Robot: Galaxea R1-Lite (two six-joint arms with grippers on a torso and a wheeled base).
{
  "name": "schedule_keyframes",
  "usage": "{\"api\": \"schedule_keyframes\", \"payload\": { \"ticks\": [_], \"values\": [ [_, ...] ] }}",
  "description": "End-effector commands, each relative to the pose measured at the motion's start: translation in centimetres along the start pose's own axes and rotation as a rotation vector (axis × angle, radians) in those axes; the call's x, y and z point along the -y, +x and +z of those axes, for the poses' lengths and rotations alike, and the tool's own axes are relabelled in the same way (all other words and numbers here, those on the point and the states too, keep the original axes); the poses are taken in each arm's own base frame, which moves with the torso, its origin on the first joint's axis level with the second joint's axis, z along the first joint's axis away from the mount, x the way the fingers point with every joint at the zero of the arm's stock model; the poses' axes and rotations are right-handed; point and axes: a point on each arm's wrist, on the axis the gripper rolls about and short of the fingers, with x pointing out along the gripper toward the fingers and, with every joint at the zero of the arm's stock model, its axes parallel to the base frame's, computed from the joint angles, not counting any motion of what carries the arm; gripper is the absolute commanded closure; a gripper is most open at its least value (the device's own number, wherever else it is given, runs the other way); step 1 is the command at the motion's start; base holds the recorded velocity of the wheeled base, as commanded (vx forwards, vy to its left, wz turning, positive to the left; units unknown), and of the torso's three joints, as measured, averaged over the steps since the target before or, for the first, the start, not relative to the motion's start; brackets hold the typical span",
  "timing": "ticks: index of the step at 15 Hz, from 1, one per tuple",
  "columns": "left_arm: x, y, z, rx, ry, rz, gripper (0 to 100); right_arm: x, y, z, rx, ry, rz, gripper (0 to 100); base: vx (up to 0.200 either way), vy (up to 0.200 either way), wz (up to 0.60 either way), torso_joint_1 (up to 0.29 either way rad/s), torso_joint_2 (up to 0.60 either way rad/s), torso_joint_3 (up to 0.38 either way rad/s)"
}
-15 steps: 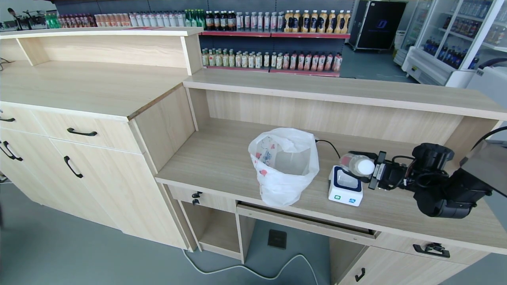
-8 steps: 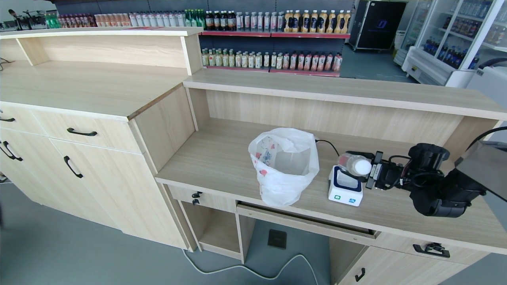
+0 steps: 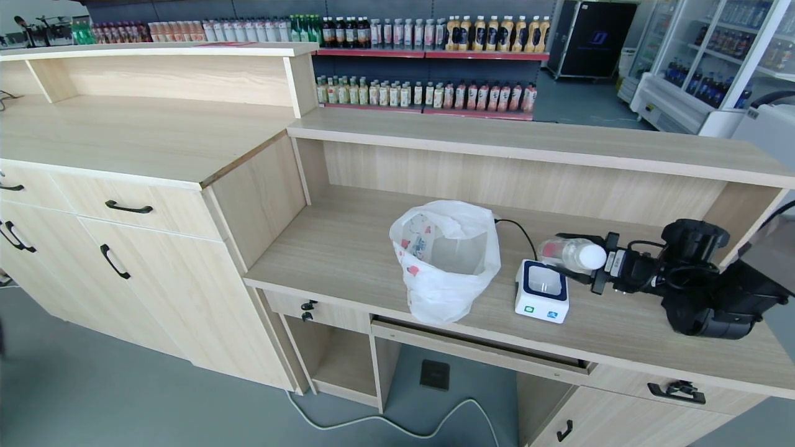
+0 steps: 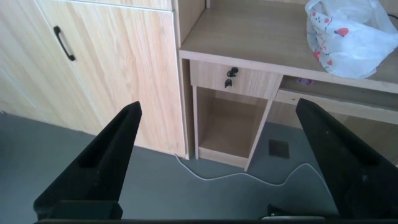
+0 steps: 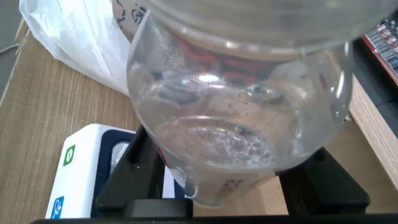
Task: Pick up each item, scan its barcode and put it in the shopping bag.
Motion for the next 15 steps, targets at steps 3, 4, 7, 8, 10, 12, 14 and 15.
{"api": "schedule_keyframes", "payload": {
  "ticks": [3,4,7,8,10,12,14,15],
  "values": [
    [0.0,0.0,0.0,0.0,0.0,0.0,0,7.0,-8.6,4.4,-0.156,0.296,-0.127,100,0.0,0.0,0.0,0.0,0.0,0.0],
    [0.0,0.0,0.0,0.0,0.0,0.0,0,7.7,-10.1,5.6,-0.208,0.401,-0.163,100,0.0,0.0,0.0,0.0,0.0,0.0],
    [0.0,0.0,0.0,0.0,0.0,0.0,0,6.4,-15.0,9.2,-0.34,0.802,-0.235,100,0.0,0.0,0.0,0.0,0.0,0.0],
    [0.0,0.0,0.0,0.0,0.0,0.0,0,6.2,-15.7,9.8,-0.365,0.897,-0.258,100,0.0,0.0,0.0,0.0,0.0,0.0],
    [0.0,0.0,0.0,0.0,0.0,0.0,0,6.1,-16.2,10.7,-0.433,1.029,-0.347,100,0.0,0.0,0.0,0.0,0.0,0.0],
    [0.0,0.0,0.0,0.0,0.0,0.0,0,6.3,-15.9,10.8,-0.503,1.088,-0.446,100,0.0,0.0,0.0,0.0,0.0,0.0],
    [0.0,0.0,0.0,0.0,0.0,0.0,0,6.6,-15.7,10.8,-0.499,1.094,-0.466,100,0.0,0.0,0.0,0.0,0.0,0.0],
    [0.0,0.0,0.0,0.0,0.0,0.0,0,6.7,-15.8,10.8,-0.525,1.102,-0.505,100,0.0,0.0,0.0,0.0,0.0,0.0]
  ]
}}
